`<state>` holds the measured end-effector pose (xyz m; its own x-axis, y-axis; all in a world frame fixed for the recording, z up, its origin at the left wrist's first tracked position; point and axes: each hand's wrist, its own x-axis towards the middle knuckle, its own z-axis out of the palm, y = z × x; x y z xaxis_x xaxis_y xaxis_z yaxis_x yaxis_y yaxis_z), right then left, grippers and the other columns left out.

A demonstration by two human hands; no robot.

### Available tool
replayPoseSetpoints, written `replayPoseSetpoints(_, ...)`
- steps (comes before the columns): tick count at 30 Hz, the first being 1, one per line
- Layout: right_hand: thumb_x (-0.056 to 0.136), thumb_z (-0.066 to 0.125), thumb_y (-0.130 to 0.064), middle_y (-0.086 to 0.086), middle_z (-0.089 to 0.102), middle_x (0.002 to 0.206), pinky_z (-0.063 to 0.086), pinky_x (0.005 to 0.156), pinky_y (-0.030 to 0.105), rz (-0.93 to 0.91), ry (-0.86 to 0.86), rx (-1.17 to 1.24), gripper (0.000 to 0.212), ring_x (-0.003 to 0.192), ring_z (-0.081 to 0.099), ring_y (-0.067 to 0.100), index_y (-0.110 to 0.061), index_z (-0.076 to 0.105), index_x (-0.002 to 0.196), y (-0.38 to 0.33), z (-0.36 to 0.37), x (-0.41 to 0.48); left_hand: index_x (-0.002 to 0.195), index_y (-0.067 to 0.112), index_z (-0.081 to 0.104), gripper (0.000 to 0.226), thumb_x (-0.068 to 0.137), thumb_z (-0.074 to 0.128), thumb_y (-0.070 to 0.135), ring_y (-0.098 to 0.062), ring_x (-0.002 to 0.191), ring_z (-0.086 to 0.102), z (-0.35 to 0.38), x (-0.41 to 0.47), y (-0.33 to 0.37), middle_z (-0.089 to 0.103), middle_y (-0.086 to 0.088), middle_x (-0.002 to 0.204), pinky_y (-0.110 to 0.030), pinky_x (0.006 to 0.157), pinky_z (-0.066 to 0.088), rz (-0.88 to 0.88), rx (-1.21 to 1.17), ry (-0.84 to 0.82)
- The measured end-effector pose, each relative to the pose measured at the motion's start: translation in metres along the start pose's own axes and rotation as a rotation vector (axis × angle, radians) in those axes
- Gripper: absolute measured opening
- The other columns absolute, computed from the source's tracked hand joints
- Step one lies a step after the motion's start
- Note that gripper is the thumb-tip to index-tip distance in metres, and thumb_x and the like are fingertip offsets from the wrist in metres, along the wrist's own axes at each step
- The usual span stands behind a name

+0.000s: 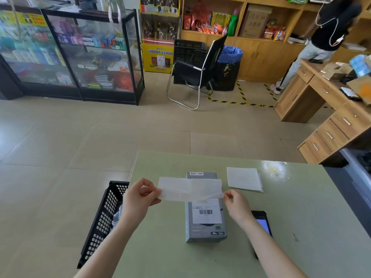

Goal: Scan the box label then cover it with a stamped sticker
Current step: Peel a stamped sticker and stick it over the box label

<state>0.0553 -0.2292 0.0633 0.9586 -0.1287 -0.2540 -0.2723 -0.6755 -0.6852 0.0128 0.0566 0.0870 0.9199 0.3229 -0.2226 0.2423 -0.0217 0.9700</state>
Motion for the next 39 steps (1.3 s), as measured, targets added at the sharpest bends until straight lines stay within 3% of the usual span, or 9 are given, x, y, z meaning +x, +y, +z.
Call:
replayPoseSetpoints(7,0.093,0.051,-0.014,0.014,0.060,0.102,0.039,0.072,0.029,0.101,0.069,-0.058,0.016,0.087,0.055,0.026,-0.001,0.061,0.095,0.035,-0.032,0.012,0.064,0.012,0.059,0.027,0.079,0.074,-0.006,-0.004,0.049,0.061,0.000,0.007,0.000,0.067,-0.002,0.053,-0.021,0.054,0.058,-0.010,0.002,-0.005)
replayPoseSetpoints(12,0.091,0.050,-0.006,0.018,0.060,0.074,0.040,0.059,0.032,0.176,0.159,-0.112,0.020,0.064,0.055,0.033,0.006,0.059,0.079,0.058,-0.058,0.015,0.066,0.014,0.061,0.024,0.078,0.076,0.000,-0.004,0.044,0.054,0.000,0.013,0.001,0.067,0.002,0.053,-0.015,0.049,0.053,0.006,0.064,0.006)
replayPoseSetpoints(14,0.090,0.049,-0.004,0.024,0.061,0.082,0.039,0.058,0.032,0.192,0.193,-0.151,0.019,0.071,0.057,0.038,0.008,0.058,0.079,0.071,-0.069,0.014,0.069,0.014,0.063,0.020,0.078,0.077,0.002,-0.004,0.044,0.053,-0.007,0.019,0.002,0.069,0.003,0.054,-0.015,0.050,0.054,0.026,0.105,0.051)
replayPoseSetpoints(18,0.090,0.045,-0.006,0.009,0.055,0.090,0.044,0.061,0.035,0.155,0.175,-0.247,0.016,0.067,0.050,0.019,-0.010,0.051,0.076,0.084,-0.079,0.008,0.073,0.018,0.067,0.017,0.078,0.079,0.007,-0.001,0.049,0.062,-0.014,0.026,0.003,0.075,0.009,0.066,-0.013,0.051,0.055,0.062,0.199,0.046)
replayPoseSetpoints(23,0.092,0.039,-0.008,0.004,0.050,0.088,0.045,0.058,0.038,0.108,0.216,-0.327,0.017,0.069,0.052,0.027,-0.010,0.048,0.078,0.082,-0.070,0.008,0.076,0.022,0.071,0.016,0.077,0.080,0.008,-0.002,0.051,0.064,-0.006,0.028,0.004,0.076,0.010,0.068,-0.013,0.052,0.055,0.062,0.214,0.048)
replayPoseSetpoints(28,0.095,0.038,-0.009,0.013,0.052,0.097,0.042,0.060,0.037,0.191,0.352,-0.505,0.016,0.080,0.055,0.034,-0.002,0.051,0.089,0.084,-0.071,0.014,0.073,0.029,0.071,0.021,0.076,0.080,0.010,-0.003,0.056,0.069,-0.004,0.026,0.006,0.076,0.012,0.069,-0.010,0.051,0.053,0.055,0.214,0.049)
replayPoseSetpoints(32,0.094,0.041,-0.005,0.014,0.054,0.099,0.043,0.061,0.038,0.156,0.292,-0.610,0.010,0.080,0.056,0.032,-0.002,0.050,0.090,0.090,-0.067,0.018,0.071,0.037,0.071,0.026,0.076,0.081,0.013,-0.004,0.058,0.070,-0.007,0.026,0.007,0.076,0.013,0.070,-0.020,0.061,0.055,0.057,0.227,0.056)
replayPoseSetpoints(36,0.097,0.039,-0.018,0.010,0.054,0.099,0.044,0.066,0.038,0.027,0.148,-0.523,0.020,0.080,0.053,0.030,-0.007,0.051,0.087,0.089,-0.050,0.019,0.072,0.036,0.071,0.025,0.076,0.081,0.014,-0.003,0.057,0.069,-0.007,0.026,0.007,0.076,0.014,0.070,-0.012,0.053,0.055,0.059,0.223,0.060)
replayPoseSetpoints(39,0.097,0.039,-0.027,0.005,0.055,0.116,0.048,0.078,0.036,-0.068,0.021,-0.569,0.023,0.097,0.055,0.024,-0.015,0.055,0.106,0.081,-0.031,0.018,0.072,0.034,0.071,0.023,0.076,0.081,0.013,-0.002,0.058,0.069,-0.008,0.026,0.007,0.076,0.013,0.070,-0.011,0.053,0.054,0.057,0.208,0.070)
